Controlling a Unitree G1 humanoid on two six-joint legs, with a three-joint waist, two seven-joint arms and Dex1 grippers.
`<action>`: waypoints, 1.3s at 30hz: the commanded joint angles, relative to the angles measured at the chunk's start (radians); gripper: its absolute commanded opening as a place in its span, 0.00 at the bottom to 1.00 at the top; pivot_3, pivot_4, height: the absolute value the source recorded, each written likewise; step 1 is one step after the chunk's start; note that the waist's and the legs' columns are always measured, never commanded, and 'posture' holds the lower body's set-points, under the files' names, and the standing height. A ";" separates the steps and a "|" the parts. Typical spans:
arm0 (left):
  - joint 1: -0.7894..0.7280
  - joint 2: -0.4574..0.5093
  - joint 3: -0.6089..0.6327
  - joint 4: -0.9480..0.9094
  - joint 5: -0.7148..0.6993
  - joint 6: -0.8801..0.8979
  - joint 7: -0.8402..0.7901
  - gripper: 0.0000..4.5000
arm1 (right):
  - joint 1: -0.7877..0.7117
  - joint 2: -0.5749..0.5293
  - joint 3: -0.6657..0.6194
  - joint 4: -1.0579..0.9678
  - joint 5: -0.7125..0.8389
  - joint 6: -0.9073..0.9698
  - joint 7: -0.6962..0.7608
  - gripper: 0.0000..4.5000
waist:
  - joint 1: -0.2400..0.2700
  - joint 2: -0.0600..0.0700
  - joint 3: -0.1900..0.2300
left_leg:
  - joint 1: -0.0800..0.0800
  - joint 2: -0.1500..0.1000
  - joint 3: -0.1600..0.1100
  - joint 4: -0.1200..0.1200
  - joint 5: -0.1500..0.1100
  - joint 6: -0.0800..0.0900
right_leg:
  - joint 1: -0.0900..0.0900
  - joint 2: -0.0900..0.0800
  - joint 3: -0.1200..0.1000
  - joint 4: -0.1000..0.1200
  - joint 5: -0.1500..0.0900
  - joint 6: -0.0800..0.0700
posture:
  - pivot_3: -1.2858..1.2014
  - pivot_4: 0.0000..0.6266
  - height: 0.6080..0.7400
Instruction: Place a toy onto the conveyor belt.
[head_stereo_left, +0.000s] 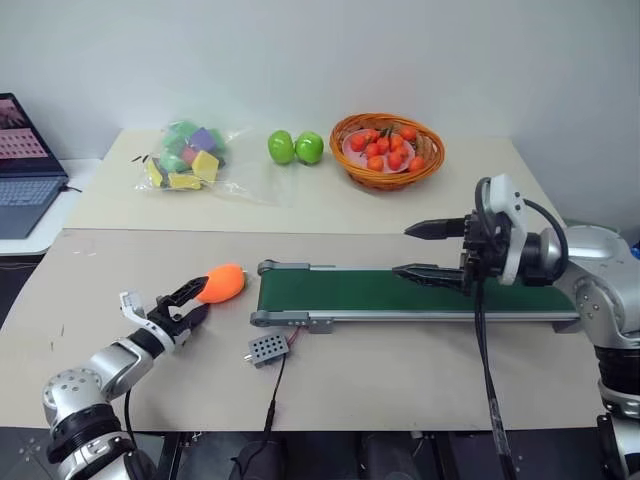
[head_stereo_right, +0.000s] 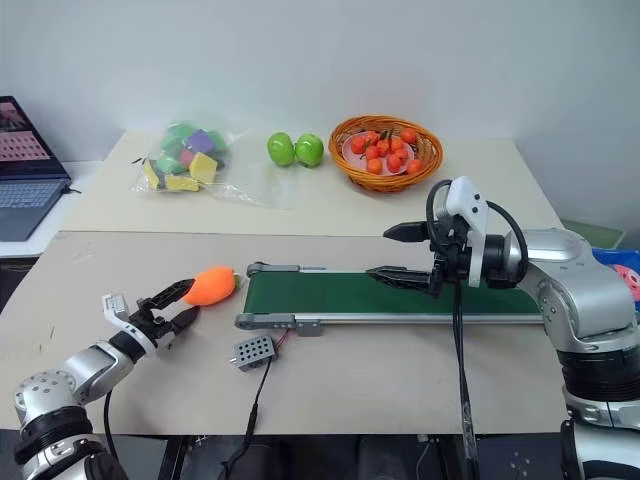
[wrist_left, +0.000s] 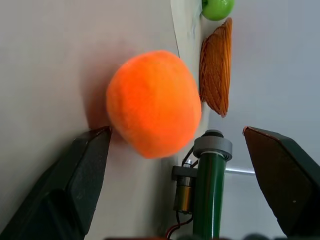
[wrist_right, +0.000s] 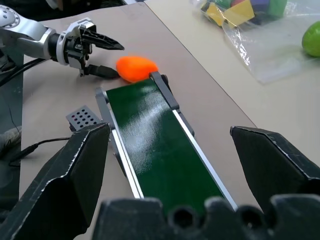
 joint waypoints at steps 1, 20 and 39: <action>-0.009 0.010 0.007 0.041 0.015 -0.042 0.013 1.00 | 0.002 -0.021 -0.046 -0.043 0.016 0.002 -0.008 1.00 | 0.002 0.000 0.000 | 0.000 0.000 0.000 0.000 0.000 0.000 | 0.000 0.000 0.000 0.000 0.000 0.000 | 0.52 0.24 0.99; -0.066 0.039 0.006 0.230 0.073 -0.171 0.005 0.49 | -0.006 -0.027 -0.031 -0.046 0.008 -0.002 -0.023 1.00 | 0.002 0.003 -0.003 | 0.004 0.000 0.000 0.000 0.000 0.000 | 0.003 0.000 0.000 0.000 0.000 0.000 | 0.52 0.24 0.99; -0.233 0.028 -0.055 0.016 0.121 -0.394 -0.097 0.26 | -0.013 -0.025 -0.020 -0.025 -0.016 -0.015 -0.014 1.00 | 0.017 0.003 -0.002 | -0.001 0.000 -0.002 0.000 0.000 -0.001 | 0.000 0.000 -0.001 -0.001 0.000 0.000 | 0.52 0.24 0.99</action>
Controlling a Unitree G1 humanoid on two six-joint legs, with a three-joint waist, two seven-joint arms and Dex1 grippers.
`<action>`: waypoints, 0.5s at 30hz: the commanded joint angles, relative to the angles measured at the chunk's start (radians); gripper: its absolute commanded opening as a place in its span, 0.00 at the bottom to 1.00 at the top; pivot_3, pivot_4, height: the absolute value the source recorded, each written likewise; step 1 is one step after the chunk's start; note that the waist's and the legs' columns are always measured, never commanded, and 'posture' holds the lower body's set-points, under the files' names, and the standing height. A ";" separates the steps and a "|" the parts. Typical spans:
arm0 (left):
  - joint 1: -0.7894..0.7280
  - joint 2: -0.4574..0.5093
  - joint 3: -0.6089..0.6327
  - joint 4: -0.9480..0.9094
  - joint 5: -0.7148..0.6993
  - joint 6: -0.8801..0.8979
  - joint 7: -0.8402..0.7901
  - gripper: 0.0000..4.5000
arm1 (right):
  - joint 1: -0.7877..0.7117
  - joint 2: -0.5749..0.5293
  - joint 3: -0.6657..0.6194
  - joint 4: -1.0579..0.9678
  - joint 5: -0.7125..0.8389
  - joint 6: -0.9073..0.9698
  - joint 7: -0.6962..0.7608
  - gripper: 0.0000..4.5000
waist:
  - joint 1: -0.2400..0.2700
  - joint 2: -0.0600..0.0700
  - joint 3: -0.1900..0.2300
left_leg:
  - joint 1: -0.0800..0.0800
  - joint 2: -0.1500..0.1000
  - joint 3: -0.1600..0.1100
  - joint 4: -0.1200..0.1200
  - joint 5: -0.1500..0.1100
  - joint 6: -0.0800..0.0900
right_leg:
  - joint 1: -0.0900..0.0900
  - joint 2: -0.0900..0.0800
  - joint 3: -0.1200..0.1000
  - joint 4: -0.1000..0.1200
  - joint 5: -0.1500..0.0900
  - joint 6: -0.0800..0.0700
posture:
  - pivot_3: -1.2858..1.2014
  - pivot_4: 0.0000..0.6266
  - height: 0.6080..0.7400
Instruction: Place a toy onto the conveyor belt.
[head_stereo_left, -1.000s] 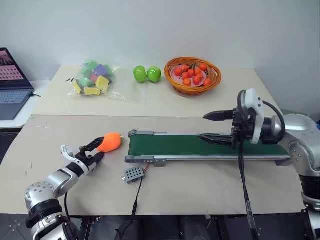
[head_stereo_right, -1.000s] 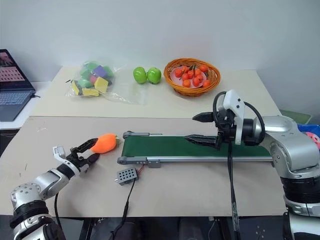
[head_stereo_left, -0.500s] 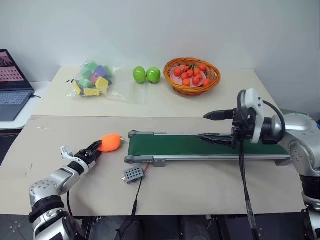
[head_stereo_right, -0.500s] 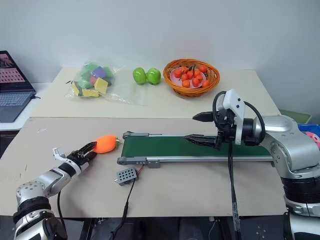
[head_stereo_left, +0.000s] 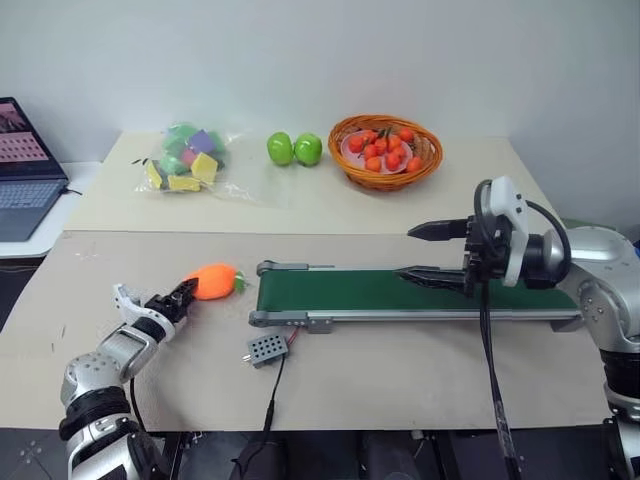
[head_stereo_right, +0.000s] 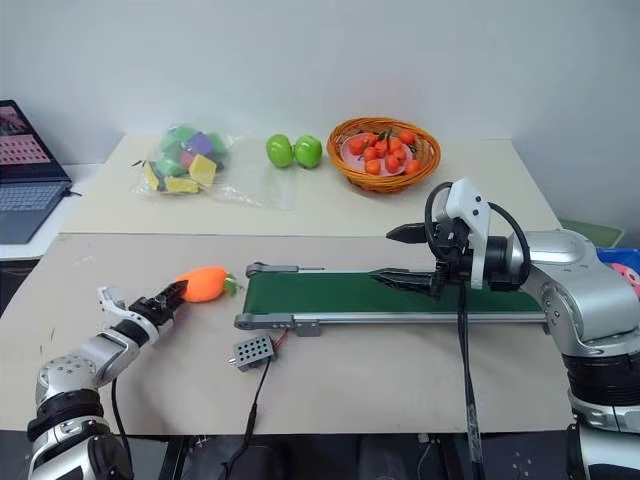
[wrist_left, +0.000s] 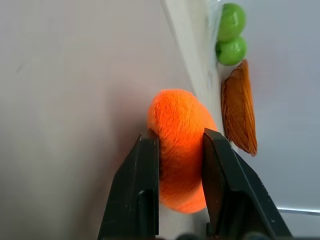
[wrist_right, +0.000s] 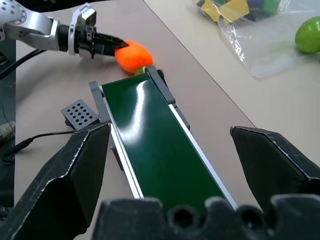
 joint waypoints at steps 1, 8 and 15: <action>-0.123 0.005 0.025 -0.076 -0.057 -0.039 0.015 0.26 | -0.022 -0.012 -0.020 -0.016 -0.003 -0.018 0.001 1.00 | 0.008 -0.001 0.000 | -0.001 0.000 -0.001 0.000 0.000 0.000 | 0.000 0.000 -0.001 0.000 0.000 0.000 | 0.52 0.24 0.99; -0.179 0.027 -0.017 -0.139 -0.030 -0.064 0.007 0.26 | -0.012 -0.014 -0.023 -0.020 -0.005 -0.020 -0.001 1.00 | -0.009 -0.001 0.001 | -0.001 0.000 -0.001 0.000 -0.001 0.001 | 0.000 0.000 -0.001 0.000 0.000 0.000 | 0.52 0.24 0.99; -0.166 0.132 -0.444 -0.353 0.463 -0.434 -0.116 0.26 | -0.014 -0.014 -0.018 -0.018 -0.008 -0.019 0.002 1.00 | -0.002 -0.003 0.002 | -0.002 0.000 0.000 0.000 0.000 0.000 | 0.001 0.000 -0.001 -0.001 0.000 0.000 | 0.52 0.24 0.99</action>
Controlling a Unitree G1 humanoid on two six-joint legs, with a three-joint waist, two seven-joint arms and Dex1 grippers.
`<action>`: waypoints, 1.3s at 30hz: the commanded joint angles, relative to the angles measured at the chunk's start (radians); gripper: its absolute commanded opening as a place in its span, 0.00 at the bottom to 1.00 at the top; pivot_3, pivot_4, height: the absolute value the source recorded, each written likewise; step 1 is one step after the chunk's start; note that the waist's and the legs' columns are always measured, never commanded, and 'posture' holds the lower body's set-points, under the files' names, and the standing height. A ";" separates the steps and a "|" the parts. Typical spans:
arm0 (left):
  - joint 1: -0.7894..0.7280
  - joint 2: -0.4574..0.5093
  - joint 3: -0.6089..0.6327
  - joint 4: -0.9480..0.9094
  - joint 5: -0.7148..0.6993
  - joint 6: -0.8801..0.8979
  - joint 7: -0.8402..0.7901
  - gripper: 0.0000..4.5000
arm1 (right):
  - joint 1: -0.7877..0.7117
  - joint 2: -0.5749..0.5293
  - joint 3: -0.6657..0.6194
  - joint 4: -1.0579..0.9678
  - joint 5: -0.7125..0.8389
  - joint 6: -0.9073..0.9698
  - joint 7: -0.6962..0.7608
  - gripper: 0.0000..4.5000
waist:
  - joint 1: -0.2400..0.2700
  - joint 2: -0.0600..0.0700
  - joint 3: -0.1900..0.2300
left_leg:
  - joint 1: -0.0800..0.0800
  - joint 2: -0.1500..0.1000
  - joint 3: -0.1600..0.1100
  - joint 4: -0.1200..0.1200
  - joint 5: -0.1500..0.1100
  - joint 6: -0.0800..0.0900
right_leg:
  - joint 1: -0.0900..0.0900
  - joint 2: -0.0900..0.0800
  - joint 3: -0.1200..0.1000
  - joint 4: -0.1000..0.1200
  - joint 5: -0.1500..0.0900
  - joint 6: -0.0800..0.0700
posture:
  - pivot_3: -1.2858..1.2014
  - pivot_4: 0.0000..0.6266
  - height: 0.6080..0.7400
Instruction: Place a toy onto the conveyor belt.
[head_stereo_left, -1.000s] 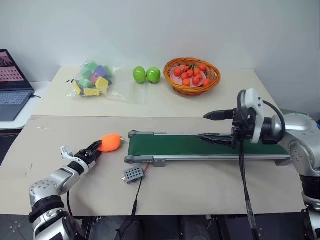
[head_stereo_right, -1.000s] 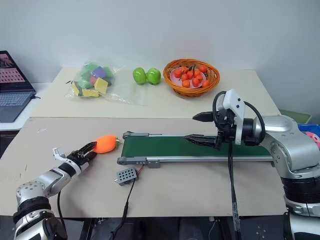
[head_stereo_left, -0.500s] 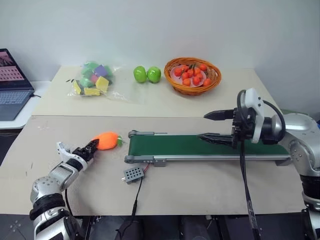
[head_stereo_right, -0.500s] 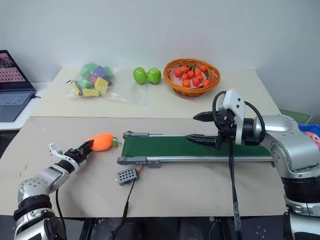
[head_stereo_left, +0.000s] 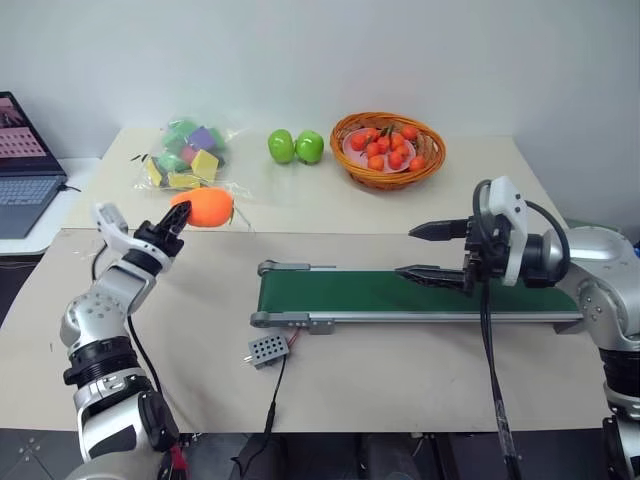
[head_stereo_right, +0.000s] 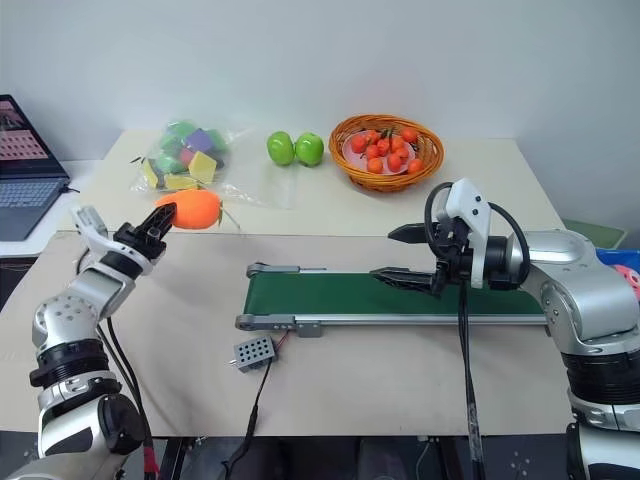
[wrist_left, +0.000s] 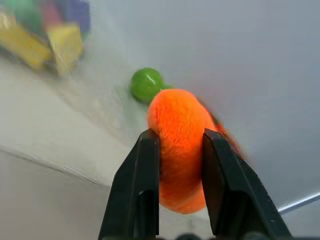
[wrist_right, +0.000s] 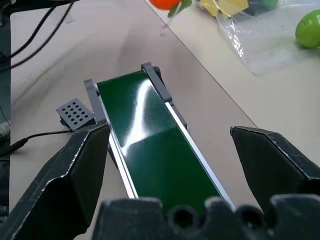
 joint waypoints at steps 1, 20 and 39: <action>0.005 0.069 -0.224 -0.149 0.238 -0.180 -0.103 0.26 | -0.014 -0.014 -0.021 -0.019 -0.005 -0.019 0.002 1.00 | 0.003 0.000 0.000 | 0.000 0.000 0.000 0.000 0.000 0.000 | 0.000 0.000 0.000 0.000 0.000 0.000 | 0.52 0.24 0.99; 0.161 0.276 -0.626 -0.251 1.209 -1.203 0.057 0.26 | -0.011 -0.012 -0.035 -0.022 -0.012 -0.018 -0.006 1.00 | 0.011 0.001 0.000 | 0.000 0.001 0.003 -0.003 -0.001 0.002 | -0.002 0.000 0.001 -0.002 0.000 0.000 | 0.52 0.24 0.99; 0.173 0.243 -0.781 -0.030 1.390 -1.433 0.155 0.26 | 0.030 -0.023 -0.072 -0.058 0.003 -0.002 -0.046 1.00 | 0.018 0.001 0.000 | 0.001 0.001 0.004 -0.002 -0.001 0.002 | -0.001 0.000 0.001 0.000 0.000 0.000 | 0.52 0.24 0.99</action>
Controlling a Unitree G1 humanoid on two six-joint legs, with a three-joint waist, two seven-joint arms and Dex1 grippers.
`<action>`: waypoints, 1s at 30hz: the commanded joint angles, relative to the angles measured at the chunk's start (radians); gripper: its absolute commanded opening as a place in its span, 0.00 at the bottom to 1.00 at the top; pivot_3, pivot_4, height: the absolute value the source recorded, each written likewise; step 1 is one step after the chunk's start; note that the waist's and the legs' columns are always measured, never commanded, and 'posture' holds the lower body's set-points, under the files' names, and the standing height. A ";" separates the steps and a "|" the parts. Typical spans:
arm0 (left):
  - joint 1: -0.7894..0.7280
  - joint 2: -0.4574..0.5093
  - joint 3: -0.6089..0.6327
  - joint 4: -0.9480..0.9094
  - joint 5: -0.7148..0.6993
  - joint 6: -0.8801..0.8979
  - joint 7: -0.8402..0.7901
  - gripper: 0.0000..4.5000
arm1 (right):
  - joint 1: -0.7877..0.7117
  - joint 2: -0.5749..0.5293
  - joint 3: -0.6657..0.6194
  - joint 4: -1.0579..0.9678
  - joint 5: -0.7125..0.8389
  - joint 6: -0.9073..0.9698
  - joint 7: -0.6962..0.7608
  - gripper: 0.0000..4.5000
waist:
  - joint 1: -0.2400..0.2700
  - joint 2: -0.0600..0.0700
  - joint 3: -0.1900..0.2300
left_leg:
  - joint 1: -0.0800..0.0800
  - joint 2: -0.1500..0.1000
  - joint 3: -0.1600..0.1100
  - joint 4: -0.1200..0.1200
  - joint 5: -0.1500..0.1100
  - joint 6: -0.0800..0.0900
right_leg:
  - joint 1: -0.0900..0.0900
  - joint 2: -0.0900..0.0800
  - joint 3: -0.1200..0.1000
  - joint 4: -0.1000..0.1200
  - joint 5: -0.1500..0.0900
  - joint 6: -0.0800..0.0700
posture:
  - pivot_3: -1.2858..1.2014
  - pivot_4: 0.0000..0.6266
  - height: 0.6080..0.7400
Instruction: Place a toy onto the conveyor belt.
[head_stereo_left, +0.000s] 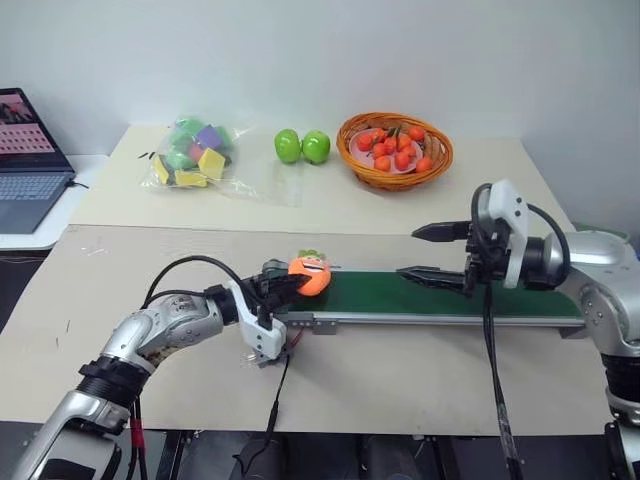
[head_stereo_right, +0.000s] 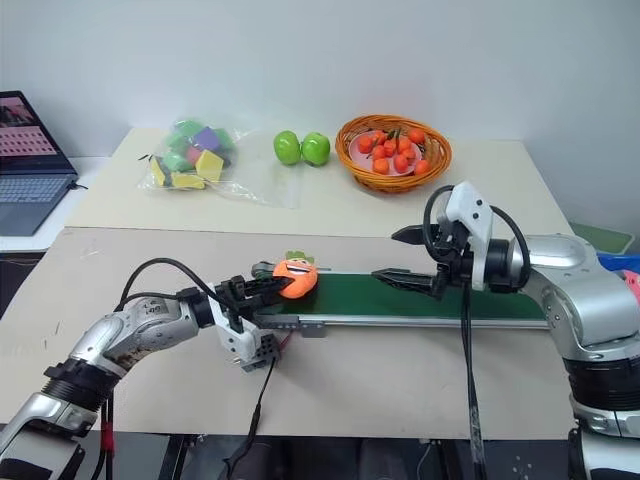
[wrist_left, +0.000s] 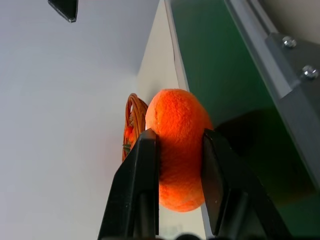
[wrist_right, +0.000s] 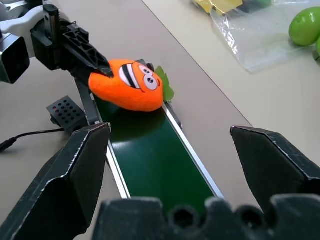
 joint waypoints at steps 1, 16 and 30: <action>0.006 0.005 -0.035 0.056 0.016 -0.003 -0.026 0.26 | -0.004 -0.022 -0.053 -0.032 0.019 -0.002 -0.004 1.00 | 0.001 0.002 -0.001 | 0.001 0.000 0.000 0.000 0.000 0.000 | 0.000 0.000 0.000 0.000 0.000 0.000 | 0.52 0.24 0.99; 0.028 0.037 -0.034 0.107 -0.229 0.021 -0.188 0.98 | -0.009 -0.020 -0.049 -0.019 0.009 -0.014 -0.002 1.00 | -0.015 0.010 -0.006 | 0.002 0.000 0.001 0.001 0.000 0.000 | 0.002 0.000 0.000 0.001 0.000 0.000 | 0.52 0.24 0.99; 0.023 0.017 0.261 -0.229 -1.351 1.362 -0.679 0.98 | 0.007 -0.060 -0.075 0.003 0.006 -0.026 0.030 1.00 | -0.017 0.008 -0.004 | 0.001 0.001 -0.001 0.003 0.000 0.001 | 0.000 0.001 0.000 0.002 -0.001 0.001 | 0.52 0.24 0.99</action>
